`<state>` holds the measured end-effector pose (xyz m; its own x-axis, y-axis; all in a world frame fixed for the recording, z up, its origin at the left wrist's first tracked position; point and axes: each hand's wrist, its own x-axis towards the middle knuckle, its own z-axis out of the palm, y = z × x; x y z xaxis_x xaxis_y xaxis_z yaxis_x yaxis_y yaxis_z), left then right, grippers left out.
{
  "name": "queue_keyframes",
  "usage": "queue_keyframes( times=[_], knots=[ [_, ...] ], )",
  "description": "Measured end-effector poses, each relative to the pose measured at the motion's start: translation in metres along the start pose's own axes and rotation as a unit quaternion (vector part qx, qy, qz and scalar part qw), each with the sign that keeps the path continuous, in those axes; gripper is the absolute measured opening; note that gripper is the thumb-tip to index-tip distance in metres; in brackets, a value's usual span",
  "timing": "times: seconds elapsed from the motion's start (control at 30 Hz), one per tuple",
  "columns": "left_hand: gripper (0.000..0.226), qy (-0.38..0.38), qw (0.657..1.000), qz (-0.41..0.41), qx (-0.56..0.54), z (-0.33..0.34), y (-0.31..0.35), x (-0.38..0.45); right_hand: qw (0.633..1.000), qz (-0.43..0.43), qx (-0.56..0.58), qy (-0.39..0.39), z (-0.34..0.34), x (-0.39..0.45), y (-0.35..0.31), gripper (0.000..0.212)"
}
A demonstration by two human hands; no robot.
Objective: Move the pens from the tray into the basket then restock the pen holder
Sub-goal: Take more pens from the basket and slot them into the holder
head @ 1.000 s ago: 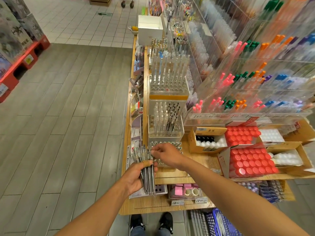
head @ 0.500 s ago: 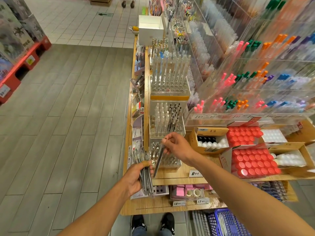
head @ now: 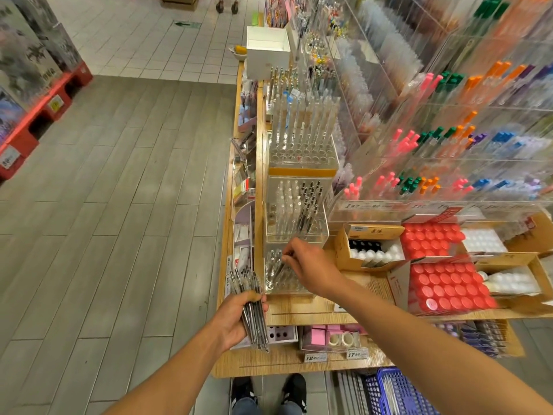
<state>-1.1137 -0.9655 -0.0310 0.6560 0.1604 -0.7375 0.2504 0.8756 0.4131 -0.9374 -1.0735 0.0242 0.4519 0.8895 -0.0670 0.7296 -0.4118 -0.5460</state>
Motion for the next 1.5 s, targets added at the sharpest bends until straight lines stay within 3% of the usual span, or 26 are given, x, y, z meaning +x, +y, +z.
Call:
queue_keyframes(
  times=[0.2, 0.67, 0.8, 0.9, 1.0, 1.1, 1.2, 1.4, 1.5],
  knots=[
    [0.041, 0.015, 1.0, 0.007, 0.002, -0.006, -0.001, 0.0, 0.999, -0.017, -0.035, -0.008, 0.001, 0.001, -0.006, 0.015],
    [0.024, 0.03, 0.999, 0.022, 0.023, -0.006, 0.0, 0.003, 0.987, -0.079, -0.137, -0.005, 0.021, 0.008, -0.005, 0.025],
    [0.032, 0.014, 1.0, 0.022, 0.013, -0.006, 0.002, 0.002, 0.988, -0.077, -0.137, 0.009, 0.025, 0.01, -0.005, 0.02],
    [0.032, -0.011, 1.0, 0.026, -0.003, -0.005, 0.003, 0.0, 0.997, -0.049, -0.057, -0.004, 0.023, 0.008, -0.005, 0.02],
    [0.037, -0.031, 0.999, 0.026, 0.005, -0.001, 0.004, -0.001, 0.992, 0.015, 0.119, -0.038, 0.019, 0.001, -0.009, 0.029],
    [0.04, -0.037, 0.999, 0.016, 0.032, 0.002, 0.004, -0.003, 0.964, 0.081, 0.231, -0.102, 0.014, -0.002, -0.011, 0.042],
    [0.043, -0.051, 0.998, 0.01, 0.026, 0.003, 0.005, -0.004, 0.92, 0.127, 0.337, -0.159, 0.008, -0.005, -0.014, 0.037],
    [0.036, -0.05, 0.998, 0.019, 0.016, 0.009, 0.008, -0.003, 0.875, 0.168, 0.43, -0.145, 0.003, -0.006, -0.015, 0.023],
    [0.038, -0.019, 0.999, 0.03, 0.012, 0.008, 0.007, -0.001, 0.873, 0.168, 0.437, -0.138, 0.001, -0.007, -0.015, 0.021]
  ],
)
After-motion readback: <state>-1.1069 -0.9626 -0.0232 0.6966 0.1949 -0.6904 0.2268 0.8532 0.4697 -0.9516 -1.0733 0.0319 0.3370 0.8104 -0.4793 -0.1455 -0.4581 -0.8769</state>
